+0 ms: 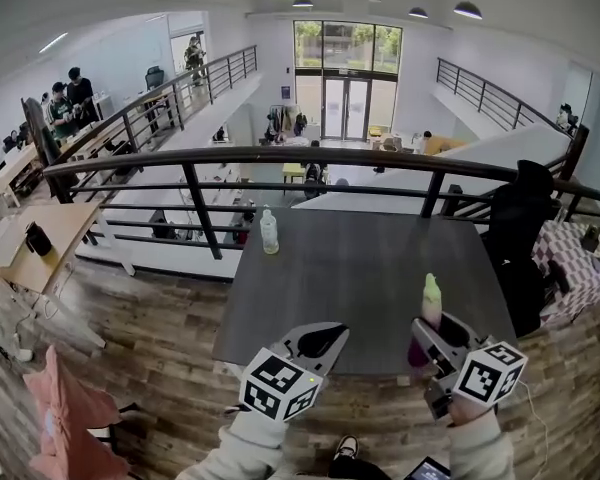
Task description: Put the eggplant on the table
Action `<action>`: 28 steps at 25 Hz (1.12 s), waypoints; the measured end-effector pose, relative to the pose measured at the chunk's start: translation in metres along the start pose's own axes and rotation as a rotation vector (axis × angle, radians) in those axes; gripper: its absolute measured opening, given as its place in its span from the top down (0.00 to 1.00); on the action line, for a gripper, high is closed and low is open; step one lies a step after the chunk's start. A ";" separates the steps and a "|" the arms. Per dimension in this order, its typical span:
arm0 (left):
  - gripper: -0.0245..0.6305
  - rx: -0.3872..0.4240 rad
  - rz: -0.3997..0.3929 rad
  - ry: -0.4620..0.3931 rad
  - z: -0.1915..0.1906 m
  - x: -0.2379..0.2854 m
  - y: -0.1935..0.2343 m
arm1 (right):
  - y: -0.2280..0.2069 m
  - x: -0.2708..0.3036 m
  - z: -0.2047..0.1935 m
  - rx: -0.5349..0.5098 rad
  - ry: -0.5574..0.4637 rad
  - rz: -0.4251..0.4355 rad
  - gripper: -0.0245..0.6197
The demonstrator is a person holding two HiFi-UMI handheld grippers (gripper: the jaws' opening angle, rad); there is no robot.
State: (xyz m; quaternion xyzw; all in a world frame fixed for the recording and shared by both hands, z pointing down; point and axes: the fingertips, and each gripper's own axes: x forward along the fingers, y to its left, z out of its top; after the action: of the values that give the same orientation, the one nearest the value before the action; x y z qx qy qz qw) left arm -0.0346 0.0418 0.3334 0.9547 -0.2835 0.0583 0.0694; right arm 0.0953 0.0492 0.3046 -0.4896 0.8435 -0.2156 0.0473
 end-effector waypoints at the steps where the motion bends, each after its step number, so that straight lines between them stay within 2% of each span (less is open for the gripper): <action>1: 0.95 -0.001 0.004 -0.006 0.007 0.008 0.005 | -0.008 0.004 0.008 -0.002 -0.004 0.006 0.64; 7: 0.95 0.001 -0.036 -0.024 0.030 0.064 0.017 | -0.054 0.024 0.041 0.003 -0.021 0.027 0.64; 13: 0.95 0.010 -0.012 -0.027 0.051 0.113 0.026 | -0.096 0.028 0.070 0.000 -0.032 0.064 0.64; 19: 0.95 -0.015 0.024 -0.053 0.053 0.145 0.043 | -0.133 0.045 0.074 0.018 -0.030 0.088 0.64; 28: 0.95 -0.048 0.046 -0.055 0.053 0.163 0.074 | -0.150 0.083 0.074 0.023 0.016 0.108 0.64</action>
State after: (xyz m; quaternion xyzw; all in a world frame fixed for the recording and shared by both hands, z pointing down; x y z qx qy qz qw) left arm 0.0644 -0.1160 0.3133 0.9471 -0.3087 0.0270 0.0830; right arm 0.1951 -0.1087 0.3100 -0.4409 0.8666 -0.2265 0.0577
